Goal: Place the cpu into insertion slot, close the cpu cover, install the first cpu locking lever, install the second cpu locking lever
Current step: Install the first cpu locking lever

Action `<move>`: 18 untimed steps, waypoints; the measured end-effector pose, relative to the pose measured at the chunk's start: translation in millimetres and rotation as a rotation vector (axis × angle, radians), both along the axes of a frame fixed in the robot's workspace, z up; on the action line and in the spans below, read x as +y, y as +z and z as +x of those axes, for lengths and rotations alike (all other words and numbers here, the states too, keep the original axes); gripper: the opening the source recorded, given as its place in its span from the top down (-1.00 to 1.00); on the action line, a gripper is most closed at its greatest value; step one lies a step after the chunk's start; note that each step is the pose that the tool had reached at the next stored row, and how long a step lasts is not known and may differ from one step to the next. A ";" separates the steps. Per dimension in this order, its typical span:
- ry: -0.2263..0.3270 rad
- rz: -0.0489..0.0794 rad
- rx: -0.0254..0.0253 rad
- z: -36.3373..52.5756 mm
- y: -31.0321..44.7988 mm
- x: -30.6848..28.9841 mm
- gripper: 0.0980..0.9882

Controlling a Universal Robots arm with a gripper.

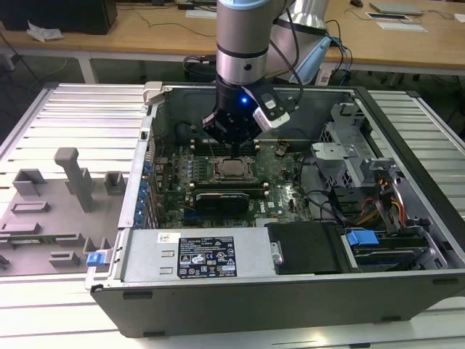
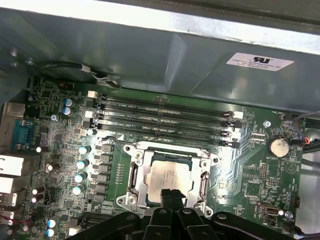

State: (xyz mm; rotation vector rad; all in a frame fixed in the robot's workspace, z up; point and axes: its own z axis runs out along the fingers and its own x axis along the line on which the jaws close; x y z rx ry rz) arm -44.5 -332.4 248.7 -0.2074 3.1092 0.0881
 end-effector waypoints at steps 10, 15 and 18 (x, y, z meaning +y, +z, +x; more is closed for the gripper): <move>0.000 0.000 0.0000 -2.9 0.1 0.0 0.98; 0.000 0.000 0.0000 -5.9 0.1 0.0 0.98; 0.000 0.000 0.0000 -8.7 0.1 0.0 0.98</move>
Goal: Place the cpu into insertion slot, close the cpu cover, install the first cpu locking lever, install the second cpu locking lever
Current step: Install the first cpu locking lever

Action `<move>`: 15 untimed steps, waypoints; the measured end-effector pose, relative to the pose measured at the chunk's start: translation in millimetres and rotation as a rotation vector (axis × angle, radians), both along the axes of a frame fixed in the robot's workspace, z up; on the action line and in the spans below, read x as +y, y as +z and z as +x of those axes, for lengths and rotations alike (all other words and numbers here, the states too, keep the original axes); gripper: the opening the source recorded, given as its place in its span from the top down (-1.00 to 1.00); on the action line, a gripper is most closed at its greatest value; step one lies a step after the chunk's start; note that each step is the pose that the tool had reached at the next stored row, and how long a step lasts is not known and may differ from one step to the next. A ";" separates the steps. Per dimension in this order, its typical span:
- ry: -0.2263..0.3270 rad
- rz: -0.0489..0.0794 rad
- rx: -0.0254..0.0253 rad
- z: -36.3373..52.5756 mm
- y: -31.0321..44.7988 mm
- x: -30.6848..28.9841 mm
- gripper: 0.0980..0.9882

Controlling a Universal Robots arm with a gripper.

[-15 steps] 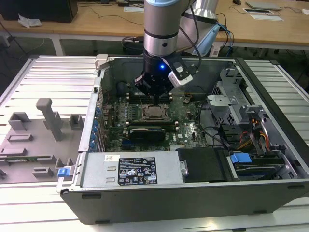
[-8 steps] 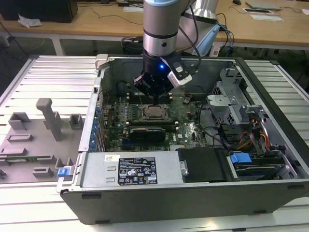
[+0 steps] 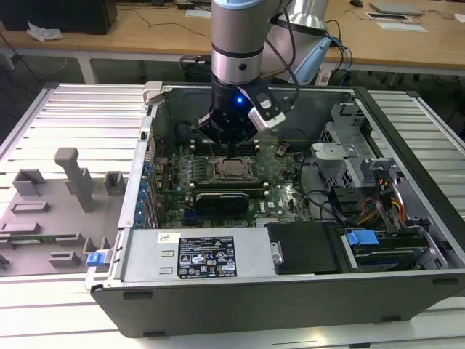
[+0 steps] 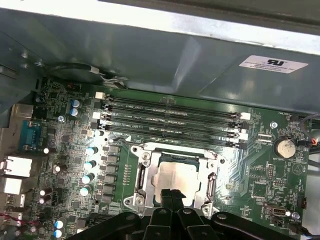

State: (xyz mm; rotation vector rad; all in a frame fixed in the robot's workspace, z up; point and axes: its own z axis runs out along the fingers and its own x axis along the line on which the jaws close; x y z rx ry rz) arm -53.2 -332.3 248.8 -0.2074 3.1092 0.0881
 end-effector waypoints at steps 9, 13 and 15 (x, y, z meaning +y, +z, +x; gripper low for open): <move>0.000 0.000 0.0000 -8.9 0.0 0.0 0.98; 0.000 0.000 0.0000 -14.6 0.0 0.1 0.98; 0.000 0.000 0.0000 -18.2 0.0 0.2 0.98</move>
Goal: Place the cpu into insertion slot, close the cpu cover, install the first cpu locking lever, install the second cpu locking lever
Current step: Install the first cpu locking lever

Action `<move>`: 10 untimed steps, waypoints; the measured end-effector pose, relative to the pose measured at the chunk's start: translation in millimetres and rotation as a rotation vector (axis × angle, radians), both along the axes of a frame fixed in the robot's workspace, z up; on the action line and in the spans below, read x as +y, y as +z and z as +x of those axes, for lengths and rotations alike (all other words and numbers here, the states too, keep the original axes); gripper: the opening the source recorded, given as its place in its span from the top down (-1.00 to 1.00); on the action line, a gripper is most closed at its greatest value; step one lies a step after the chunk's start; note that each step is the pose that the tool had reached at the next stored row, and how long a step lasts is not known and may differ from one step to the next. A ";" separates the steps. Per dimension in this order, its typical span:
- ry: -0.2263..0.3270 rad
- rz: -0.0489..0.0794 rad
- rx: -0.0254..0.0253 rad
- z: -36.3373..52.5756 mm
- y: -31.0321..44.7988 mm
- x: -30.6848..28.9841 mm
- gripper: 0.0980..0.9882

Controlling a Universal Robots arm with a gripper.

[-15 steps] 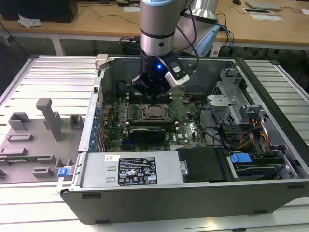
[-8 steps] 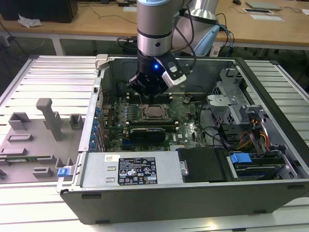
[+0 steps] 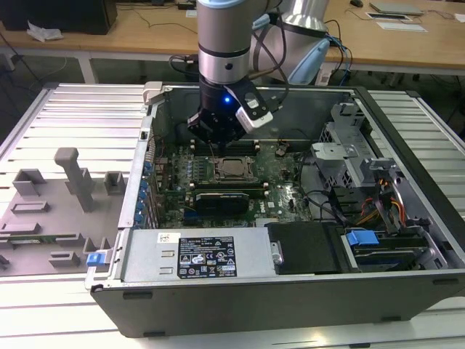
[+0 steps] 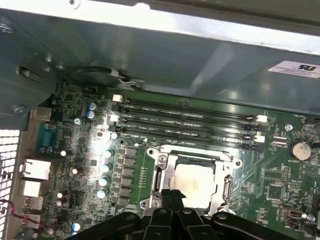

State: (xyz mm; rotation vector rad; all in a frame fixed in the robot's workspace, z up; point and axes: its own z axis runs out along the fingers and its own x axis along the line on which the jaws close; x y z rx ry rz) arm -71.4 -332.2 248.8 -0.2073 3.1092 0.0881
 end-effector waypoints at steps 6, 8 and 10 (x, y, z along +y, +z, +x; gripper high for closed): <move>0.000 0.000 -0.0002 -11.9 0.0 0.5 0.98; 0.000 0.000 -0.0002 -17.4 0.0 0.6 0.98; 0.000 0.000 -0.0008 -23.7 0.0 0.8 0.98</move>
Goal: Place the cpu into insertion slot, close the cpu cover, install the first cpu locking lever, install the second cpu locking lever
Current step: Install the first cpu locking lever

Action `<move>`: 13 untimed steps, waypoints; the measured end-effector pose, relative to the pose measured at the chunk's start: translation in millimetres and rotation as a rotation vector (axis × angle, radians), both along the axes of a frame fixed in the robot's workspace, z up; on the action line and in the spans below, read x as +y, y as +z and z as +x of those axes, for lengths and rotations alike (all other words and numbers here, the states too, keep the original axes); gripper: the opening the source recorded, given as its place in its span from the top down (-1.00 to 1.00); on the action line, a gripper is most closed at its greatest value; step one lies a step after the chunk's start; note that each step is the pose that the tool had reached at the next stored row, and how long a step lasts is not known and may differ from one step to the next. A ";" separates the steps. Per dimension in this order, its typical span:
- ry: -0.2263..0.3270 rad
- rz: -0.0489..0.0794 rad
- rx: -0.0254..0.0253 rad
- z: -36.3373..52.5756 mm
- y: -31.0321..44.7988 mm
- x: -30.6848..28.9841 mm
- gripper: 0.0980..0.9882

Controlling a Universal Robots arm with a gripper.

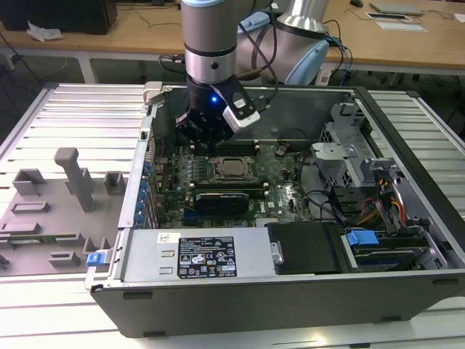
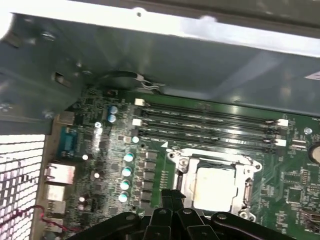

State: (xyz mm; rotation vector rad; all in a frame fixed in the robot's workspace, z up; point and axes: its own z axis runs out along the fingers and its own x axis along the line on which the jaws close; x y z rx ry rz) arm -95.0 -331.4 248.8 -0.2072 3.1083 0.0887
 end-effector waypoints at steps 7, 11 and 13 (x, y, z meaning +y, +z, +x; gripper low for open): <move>0.000 0.017 -0.0083 -5.3 6.5 1.8 0.98; 0.000 0.016 -0.0245 -12.9 13.9 2.0 0.98; 0.000 0.036 -0.0336 -17.1 13.9 2.0 0.98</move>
